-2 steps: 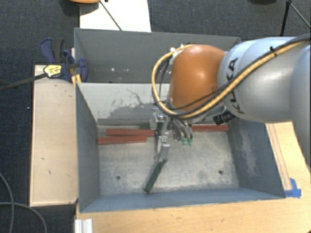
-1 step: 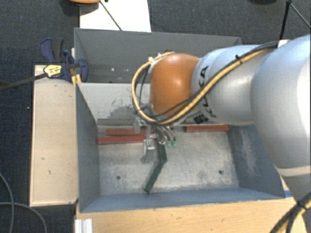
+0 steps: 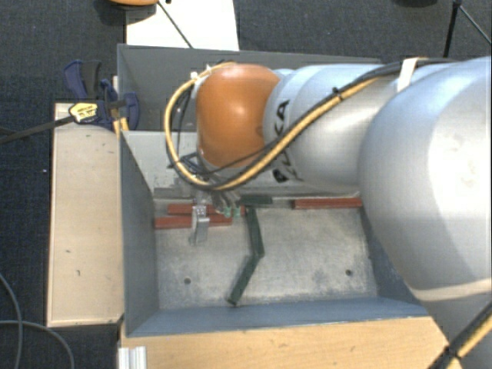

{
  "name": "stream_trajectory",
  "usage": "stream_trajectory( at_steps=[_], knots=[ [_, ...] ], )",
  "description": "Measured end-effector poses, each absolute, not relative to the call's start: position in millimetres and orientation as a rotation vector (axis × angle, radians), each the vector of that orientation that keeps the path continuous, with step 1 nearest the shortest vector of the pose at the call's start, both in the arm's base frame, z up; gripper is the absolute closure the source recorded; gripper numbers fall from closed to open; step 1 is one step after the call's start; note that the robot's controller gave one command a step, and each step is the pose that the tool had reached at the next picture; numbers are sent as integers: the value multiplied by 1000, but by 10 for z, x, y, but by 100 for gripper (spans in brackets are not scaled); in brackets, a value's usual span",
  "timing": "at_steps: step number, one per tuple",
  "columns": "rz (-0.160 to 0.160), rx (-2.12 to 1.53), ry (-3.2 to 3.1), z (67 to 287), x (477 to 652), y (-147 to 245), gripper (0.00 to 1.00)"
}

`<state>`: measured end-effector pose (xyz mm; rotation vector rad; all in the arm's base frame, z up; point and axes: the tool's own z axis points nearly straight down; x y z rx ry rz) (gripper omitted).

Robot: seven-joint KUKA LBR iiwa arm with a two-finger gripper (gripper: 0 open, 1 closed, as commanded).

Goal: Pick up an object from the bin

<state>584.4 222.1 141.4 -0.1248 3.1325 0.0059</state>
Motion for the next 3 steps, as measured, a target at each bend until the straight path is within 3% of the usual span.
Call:
stream_trajectory(
  at_steps=[1, 2, 3],
  knots=[
    [1, -129, 3138, 1272, 5896, 2093, 0],
    [0, 127, 3140, 679, 5865, 2195, 0],
    [2, 130, 3137, 707, 5874, 2187, 100]
  ],
)
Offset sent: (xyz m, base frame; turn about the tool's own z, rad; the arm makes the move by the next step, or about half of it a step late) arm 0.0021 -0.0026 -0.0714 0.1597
